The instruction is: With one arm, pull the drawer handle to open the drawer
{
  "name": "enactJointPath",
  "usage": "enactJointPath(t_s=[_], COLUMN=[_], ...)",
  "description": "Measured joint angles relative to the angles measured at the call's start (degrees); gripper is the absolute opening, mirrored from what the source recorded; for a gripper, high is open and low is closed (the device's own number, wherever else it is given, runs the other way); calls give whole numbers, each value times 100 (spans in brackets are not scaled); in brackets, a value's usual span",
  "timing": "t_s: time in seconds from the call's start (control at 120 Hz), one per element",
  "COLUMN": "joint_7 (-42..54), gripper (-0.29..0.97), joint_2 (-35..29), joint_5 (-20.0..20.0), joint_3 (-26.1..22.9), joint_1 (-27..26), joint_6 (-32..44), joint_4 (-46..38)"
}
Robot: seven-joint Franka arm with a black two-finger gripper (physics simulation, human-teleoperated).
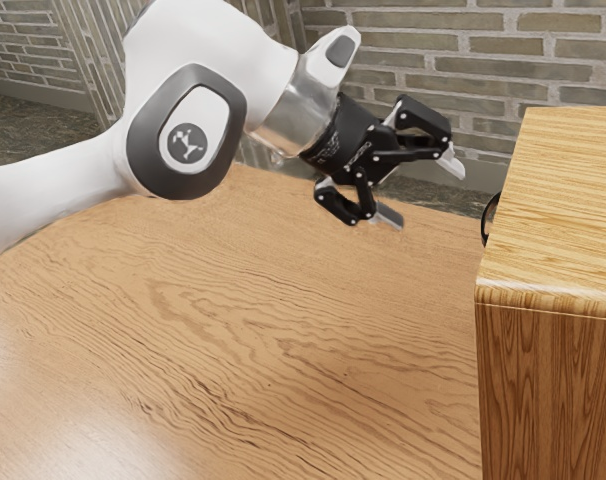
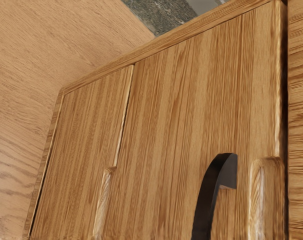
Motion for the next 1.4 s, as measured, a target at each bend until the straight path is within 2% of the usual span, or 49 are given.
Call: enactJointPath(t_s=[0.167, 0.408, 0.467, 0.558, 0.658, 1.125, 1.4], joint_7=[-172, -331, -353, -381, -404, -472, -495], gripper=[67, 67, 67, 67, 67, 67, 67], joint_2=[220, 207, 133, -47, -115, -428, -443], joint_5=[-14, 16, 23, 40, 56, 219, 240], joint_3=[-116, 155, 459, 1322, 1581, 1946, 2023], joint_1=[-9, -89, -433, -1442, -1817, -2348, -2377], joint_6=[-793, -1227, -1221, -1179, -1126, -964, -880], joint_4=[378, 507, 526, 705, 805, 835, 805])
